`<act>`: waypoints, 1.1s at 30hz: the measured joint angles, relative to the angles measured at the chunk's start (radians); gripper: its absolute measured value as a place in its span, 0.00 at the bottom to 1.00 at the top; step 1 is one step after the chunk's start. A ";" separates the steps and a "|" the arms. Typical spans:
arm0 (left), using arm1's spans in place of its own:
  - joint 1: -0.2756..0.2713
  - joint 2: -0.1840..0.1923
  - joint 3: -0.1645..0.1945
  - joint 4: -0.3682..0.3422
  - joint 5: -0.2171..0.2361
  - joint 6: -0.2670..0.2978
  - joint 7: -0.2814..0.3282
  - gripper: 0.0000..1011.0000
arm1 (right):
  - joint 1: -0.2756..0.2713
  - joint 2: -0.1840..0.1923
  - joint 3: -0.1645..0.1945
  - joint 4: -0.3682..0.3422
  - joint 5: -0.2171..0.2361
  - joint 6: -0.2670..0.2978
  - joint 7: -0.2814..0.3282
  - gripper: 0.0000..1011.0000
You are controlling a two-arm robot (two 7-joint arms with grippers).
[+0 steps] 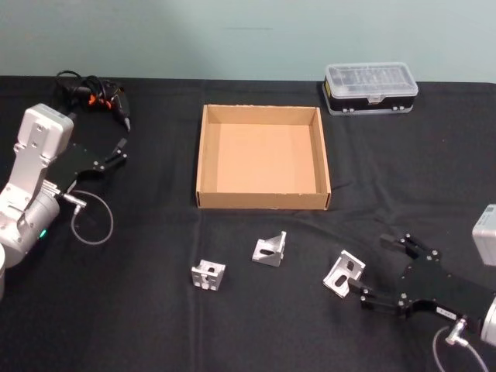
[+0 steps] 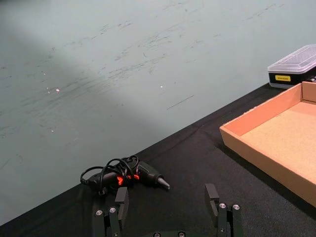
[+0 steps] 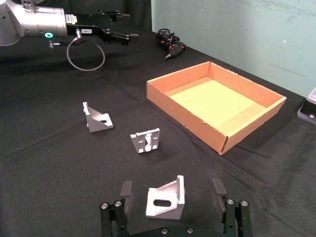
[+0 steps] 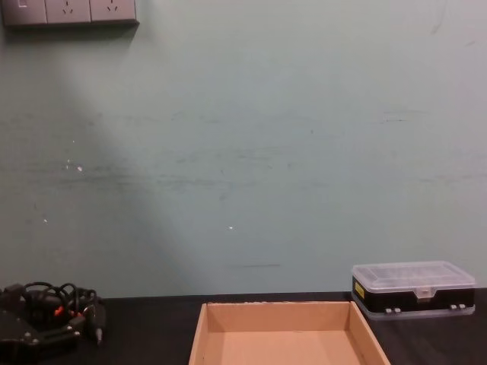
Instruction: Use one hand to pick up the angle iron from the table and place it into the box.
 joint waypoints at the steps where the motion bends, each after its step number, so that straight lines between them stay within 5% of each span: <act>1: 0.000 0.000 0.000 0.000 0.000 0.000 0.000 1.00 | 0.004 -0.016 -0.006 0.011 -0.006 -0.003 0.000 0.99; 13: 0.000 0.000 0.000 0.000 0.000 0.000 0.000 1.00 | 0.027 -0.140 -0.031 0.116 -0.052 -0.069 -0.003 0.99; 33: 0.000 0.000 0.000 0.000 0.000 0.000 0.000 1.00 | 0.055 -0.227 -0.015 0.163 -0.108 -0.012 -0.030 0.99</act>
